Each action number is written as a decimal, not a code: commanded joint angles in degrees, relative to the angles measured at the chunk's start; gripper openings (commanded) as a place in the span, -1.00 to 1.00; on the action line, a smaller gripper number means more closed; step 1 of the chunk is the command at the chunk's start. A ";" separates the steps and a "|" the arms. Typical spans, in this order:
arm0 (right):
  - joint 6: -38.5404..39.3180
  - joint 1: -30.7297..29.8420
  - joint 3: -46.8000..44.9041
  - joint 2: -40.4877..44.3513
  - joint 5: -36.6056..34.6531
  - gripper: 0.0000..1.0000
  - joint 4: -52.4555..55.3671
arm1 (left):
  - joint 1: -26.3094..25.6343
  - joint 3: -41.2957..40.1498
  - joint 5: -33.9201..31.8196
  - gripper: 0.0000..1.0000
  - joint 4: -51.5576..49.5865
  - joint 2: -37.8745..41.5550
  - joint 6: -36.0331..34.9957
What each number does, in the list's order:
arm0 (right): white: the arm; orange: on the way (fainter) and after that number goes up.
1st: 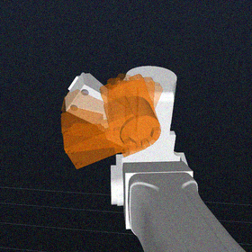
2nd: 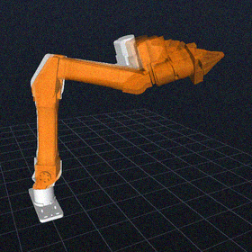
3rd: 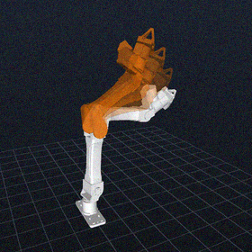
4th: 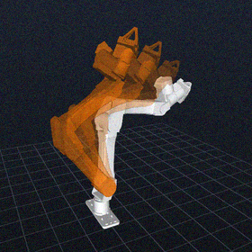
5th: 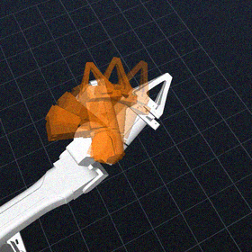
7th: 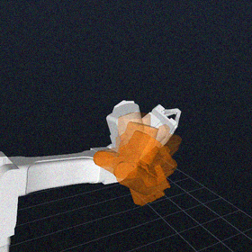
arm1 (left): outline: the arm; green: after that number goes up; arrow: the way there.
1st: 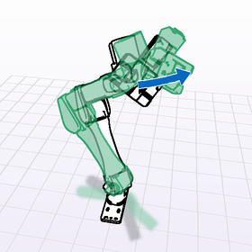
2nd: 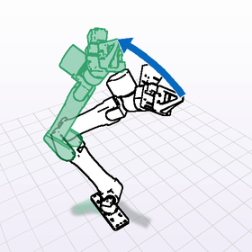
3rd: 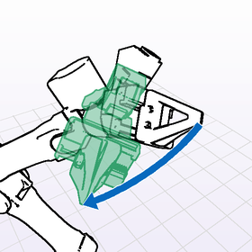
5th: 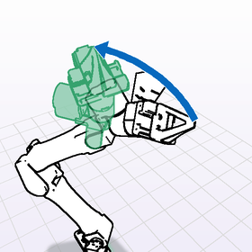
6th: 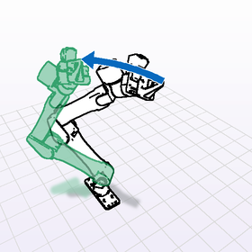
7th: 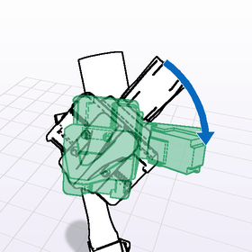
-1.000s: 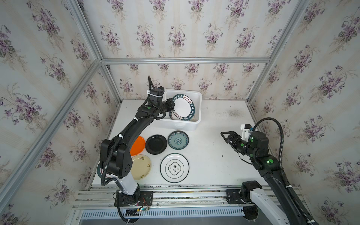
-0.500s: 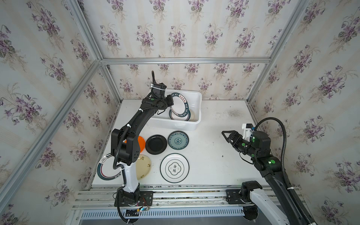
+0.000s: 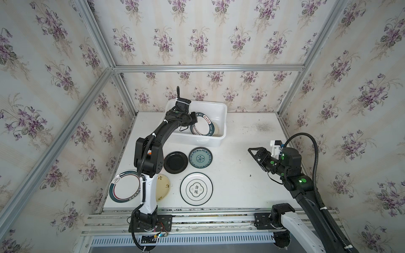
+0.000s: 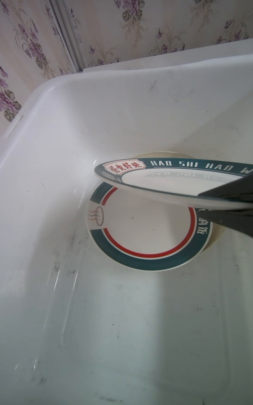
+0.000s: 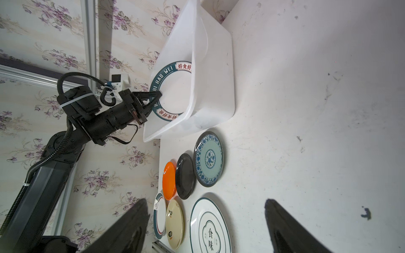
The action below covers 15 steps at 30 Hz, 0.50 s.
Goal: Place the plates into the plastic bin on the countertop
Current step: Place the plate in the plastic bin.
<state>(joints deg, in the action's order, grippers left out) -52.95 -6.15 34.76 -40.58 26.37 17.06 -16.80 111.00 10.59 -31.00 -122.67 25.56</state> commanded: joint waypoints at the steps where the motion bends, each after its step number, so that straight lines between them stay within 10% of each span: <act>1: -1.66 -0.01 0.25 -0.20 1.78 0.70 -3.19 | 0.06 1.38 4.23 -0.95 0.95 -0.93 0.24; 15: -3.64 -0.01 -0.05 0.70 2.26 0.68 -4.14 | -0.07 2.64 4.09 -0.42 -1.06 -3.36 -2.64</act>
<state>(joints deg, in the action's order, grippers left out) -56.12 -6.15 34.39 -39.92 27.64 15.51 -16.82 113.21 13.96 -31.94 -126.08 23.73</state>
